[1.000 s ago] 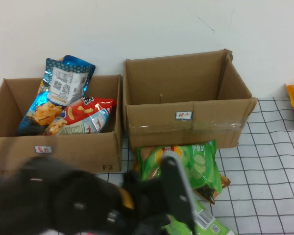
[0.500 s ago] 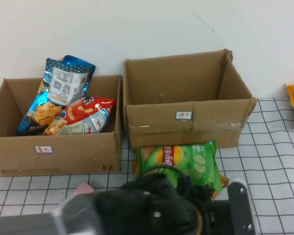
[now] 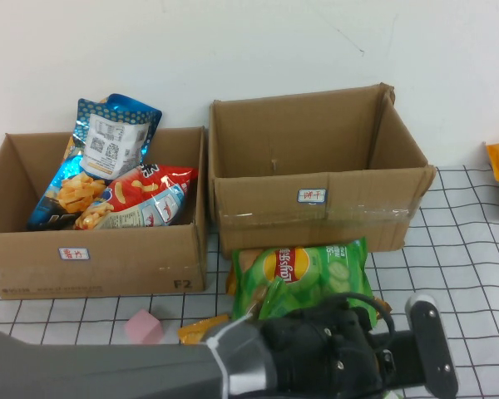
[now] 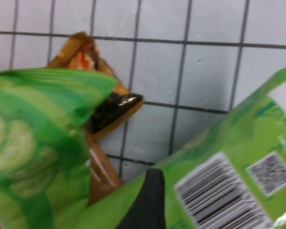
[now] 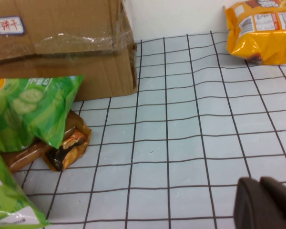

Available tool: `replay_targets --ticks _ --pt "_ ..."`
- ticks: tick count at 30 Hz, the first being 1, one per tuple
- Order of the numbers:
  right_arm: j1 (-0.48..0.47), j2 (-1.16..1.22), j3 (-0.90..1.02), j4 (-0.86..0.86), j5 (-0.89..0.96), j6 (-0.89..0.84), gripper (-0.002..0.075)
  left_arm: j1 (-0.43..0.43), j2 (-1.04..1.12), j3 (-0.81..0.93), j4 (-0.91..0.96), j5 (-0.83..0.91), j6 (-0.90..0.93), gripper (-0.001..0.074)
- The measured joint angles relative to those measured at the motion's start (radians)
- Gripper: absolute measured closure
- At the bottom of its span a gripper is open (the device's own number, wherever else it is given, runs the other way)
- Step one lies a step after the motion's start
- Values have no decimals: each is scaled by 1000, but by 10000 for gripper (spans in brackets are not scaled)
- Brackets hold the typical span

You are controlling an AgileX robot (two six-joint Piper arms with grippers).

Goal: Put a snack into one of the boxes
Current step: Pick up the potato chip

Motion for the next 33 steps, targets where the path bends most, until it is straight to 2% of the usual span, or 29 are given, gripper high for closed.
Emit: replay_targets --ticks 6,18,24,26,29,33 --pt "0 0 0 2 0 0 727 -24 12 -12 -18 4 0 41" --pt "0 -2 0 4 0 0 727 -4 120 -51 -19 12 -4 41" --pt "0 -2 0 4 0 0 727 -2 148 -89 1 86 -34 48" --pt "0 -2 0 4 0 0 727 -2 152 -98 11 115 -60 92" --pt "0 -2 0 6 0 0 727 -2 151 -105 34 157 -107 237" --pt "0 -2 0 6 0 0 727 -2 151 -111 54 206 -136 524"
